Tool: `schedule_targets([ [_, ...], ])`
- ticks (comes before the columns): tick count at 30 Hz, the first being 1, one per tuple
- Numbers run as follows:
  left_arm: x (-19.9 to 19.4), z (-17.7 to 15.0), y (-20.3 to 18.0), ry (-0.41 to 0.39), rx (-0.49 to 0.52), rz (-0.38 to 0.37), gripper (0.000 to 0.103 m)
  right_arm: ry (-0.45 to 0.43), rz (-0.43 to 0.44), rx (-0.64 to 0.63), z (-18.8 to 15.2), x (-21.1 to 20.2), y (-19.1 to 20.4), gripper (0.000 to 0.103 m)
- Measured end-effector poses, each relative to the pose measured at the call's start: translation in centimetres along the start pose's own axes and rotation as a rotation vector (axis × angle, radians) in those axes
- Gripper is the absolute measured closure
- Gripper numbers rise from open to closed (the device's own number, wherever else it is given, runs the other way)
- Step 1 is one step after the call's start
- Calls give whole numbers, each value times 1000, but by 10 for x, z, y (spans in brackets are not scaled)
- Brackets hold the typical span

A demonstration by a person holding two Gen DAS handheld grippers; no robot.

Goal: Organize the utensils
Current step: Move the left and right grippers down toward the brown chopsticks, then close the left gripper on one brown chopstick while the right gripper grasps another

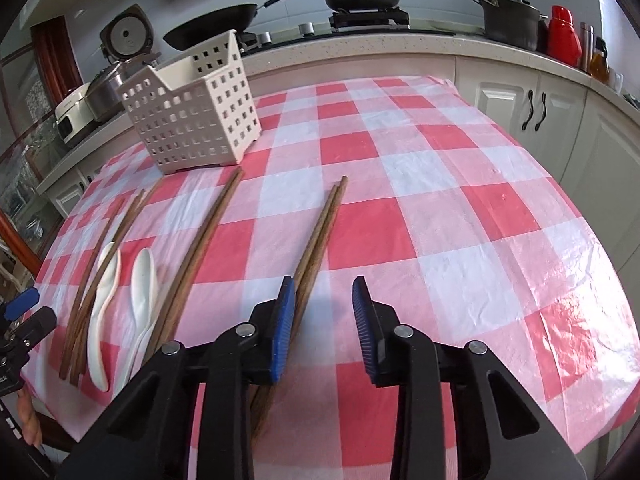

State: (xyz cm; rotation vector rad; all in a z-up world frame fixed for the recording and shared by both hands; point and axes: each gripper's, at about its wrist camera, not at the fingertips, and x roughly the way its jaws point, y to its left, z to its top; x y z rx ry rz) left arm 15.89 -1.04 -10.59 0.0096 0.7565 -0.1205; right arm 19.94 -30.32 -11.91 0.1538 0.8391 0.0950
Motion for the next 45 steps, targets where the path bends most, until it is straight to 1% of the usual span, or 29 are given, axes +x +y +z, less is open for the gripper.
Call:
schedule_targets([
  [3, 4, 4, 1, -12, 25, 13, 7, 13, -9, -3, 4, 6, 1, 74],
  [6, 9, 7, 5, -8, 13, 3, 9, 21, -16, -17, 7, 10, 6, 75],
  [9, 13, 11, 8, -10, 2, -2, 11, 20, -77, -45, 10, 12, 11, 79],
  [12, 13, 17, 11, -24, -9, -9, 11, 29, -70, -25, 10, 13, 6, 80],
  [17, 15, 17, 12, -24, -13, -13, 11, 37, -134, -85, 11, 18, 17, 81],
  [18, 16, 18, 11, -22, -12, -13, 11, 37, -136, -96, 12, 19, 19, 81],
  [20, 17, 20, 8, -23, -6, -22, 15, 45, -121, -107, 13, 21, 24, 81],
  [22, 18, 23, 6, -25, 5, -30, 17, 49, -98, -128, 12, 22, 32, 84],
  [25, 24, 29, 1, -20, 21, -37, 21, 48, -59, -135, 11, 22, 39, 84],
  [27, 30, 33, -2, -11, 22, -50, 26, 49, -39, -129, 11, 22, 40, 87],
  [29, 38, 39, -6, 5, 25, -77, 34, 54, -13, -124, 11, 21, 41, 89],
  [32, 53, 52, -16, 26, 44, -108, 43, 54, -2, -132, 11, 21, 43, 89],
  [33, 59, 57, -19, 35, 51, -111, 44, 55, 2, -129, 11, 22, 43, 89],
  [34, 65, 61, -23, 46, 56, -112, 48, 56, 9, -124, 11, 22, 42, 89],
  [36, 78, 72, -30, 78, 65, -133, 53, 58, 21, -120, 12, 22, 40, 90],
  [38, 91, 80, -36, 112, 81, -141, 62, 58, 27, -121, 11, 22, 39, 91],
  [42, 116, 86, -49, 193, 135, -127, 70, 59, 37, -124, 12, 22, 38, 91],
  [43, 120, 86, -51, 204, 145, -119, 79, 61, 40, -123, 12, 22, 37, 91],
  [44, 123, 86, -52, 211, 146, -117, 84, 65, 46, -120, 13, 22, 37, 91],
  [45, 125, 86, -50, 214, 140, -122, 95, 71, 55, -113, 14, 22, 35, 91],
])
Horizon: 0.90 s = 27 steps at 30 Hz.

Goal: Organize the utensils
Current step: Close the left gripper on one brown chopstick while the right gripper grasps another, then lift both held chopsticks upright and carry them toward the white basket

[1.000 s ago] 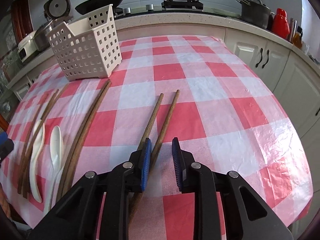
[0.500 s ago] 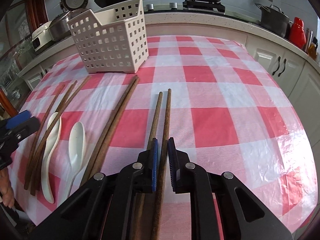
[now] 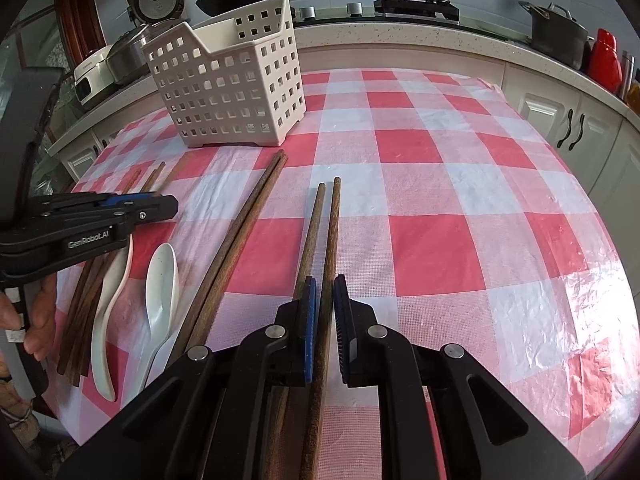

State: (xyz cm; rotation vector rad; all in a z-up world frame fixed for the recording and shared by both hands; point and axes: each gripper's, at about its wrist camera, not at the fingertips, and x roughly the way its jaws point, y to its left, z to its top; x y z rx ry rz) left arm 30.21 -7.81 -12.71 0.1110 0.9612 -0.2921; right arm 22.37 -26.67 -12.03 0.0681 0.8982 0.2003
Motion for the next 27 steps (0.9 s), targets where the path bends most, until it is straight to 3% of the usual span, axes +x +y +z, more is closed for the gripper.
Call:
schedule_targets([
  [5, -12, 1, 3, -45, -8, -2, 97, 23, 17, 6, 7, 4, -3, 91],
  [17, -70, -27, 24, -139, -68, -12, 97, 81, -43, -109, 27, 21, 9, 90],
  [23, -83, -40, 42, -156, -122, -14, 97, 60, -10, -80, 30, 22, -1, 96],
  [27, -99, -50, 51, -183, -142, -2, 97, -4, 31, -38, 30, 4, -7, 96],
])
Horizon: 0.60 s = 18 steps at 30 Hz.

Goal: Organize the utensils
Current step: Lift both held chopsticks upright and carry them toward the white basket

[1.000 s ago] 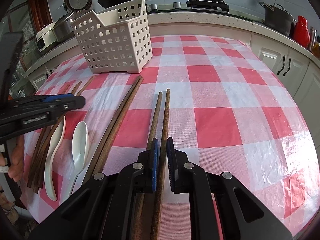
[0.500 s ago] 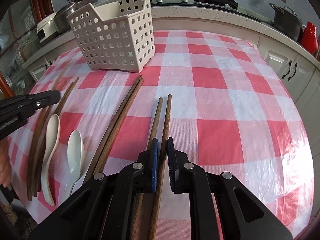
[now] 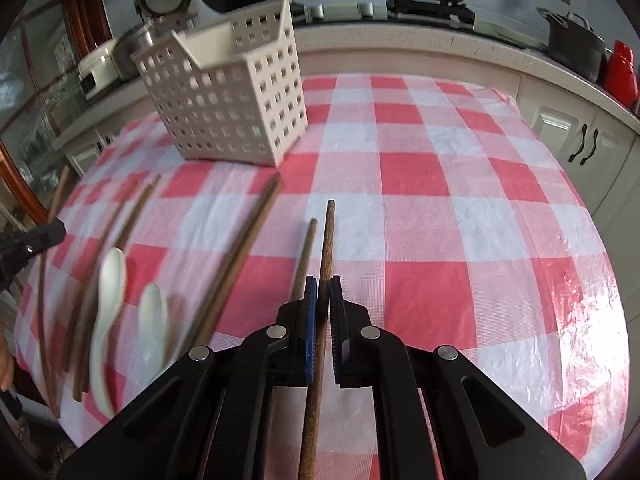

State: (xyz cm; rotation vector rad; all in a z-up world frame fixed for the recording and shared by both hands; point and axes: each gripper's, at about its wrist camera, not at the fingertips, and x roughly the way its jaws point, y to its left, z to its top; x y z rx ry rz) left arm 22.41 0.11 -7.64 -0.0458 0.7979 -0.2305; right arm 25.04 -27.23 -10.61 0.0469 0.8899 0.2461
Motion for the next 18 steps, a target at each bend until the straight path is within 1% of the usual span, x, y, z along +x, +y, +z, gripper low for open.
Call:
schedule_targets([
  [7, -36, -1, 5, -73, -10, 15, 97, -150, 9, -20, 7, -51, 11, 96],
  [18, -102, -4, 3, -208, -4, 44, 97, -323, -4, -66, 8, -119, 27, 96],
])
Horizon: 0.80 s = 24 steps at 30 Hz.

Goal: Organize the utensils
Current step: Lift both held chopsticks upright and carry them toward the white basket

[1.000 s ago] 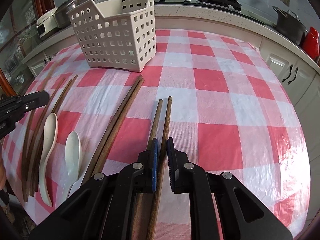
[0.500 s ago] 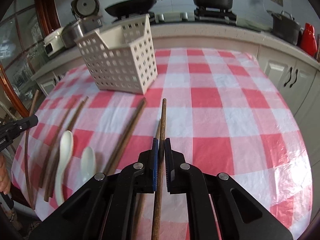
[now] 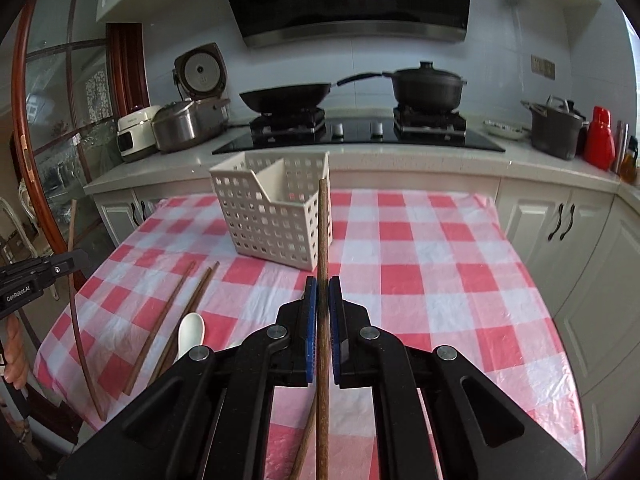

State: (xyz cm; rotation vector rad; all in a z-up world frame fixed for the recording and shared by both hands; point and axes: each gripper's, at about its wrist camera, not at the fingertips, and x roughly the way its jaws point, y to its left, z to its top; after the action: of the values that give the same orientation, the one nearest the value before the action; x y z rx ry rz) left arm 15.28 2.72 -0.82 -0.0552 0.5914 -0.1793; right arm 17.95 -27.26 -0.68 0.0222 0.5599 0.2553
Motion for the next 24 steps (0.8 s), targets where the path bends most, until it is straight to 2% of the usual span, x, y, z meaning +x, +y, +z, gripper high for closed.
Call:
schedule_targets([
  [4, -22, 2, -1, -50, 15, 13, 97, -39, -1, -13, 2, -17, 4, 96],
  [10, -38, 1, -8, -83, 39, 23, 97, -101, -12, -46, 5, -40, 11, 96],
  [15, -51, 3, -12, -117, 59, 36, 97, -113, -10, -44, 4, -48, 11, 96],
  [24, -52, 2, -14, -117, 62, 36, 97, -155, -16, -57, 3, -59, 14, 97],
])
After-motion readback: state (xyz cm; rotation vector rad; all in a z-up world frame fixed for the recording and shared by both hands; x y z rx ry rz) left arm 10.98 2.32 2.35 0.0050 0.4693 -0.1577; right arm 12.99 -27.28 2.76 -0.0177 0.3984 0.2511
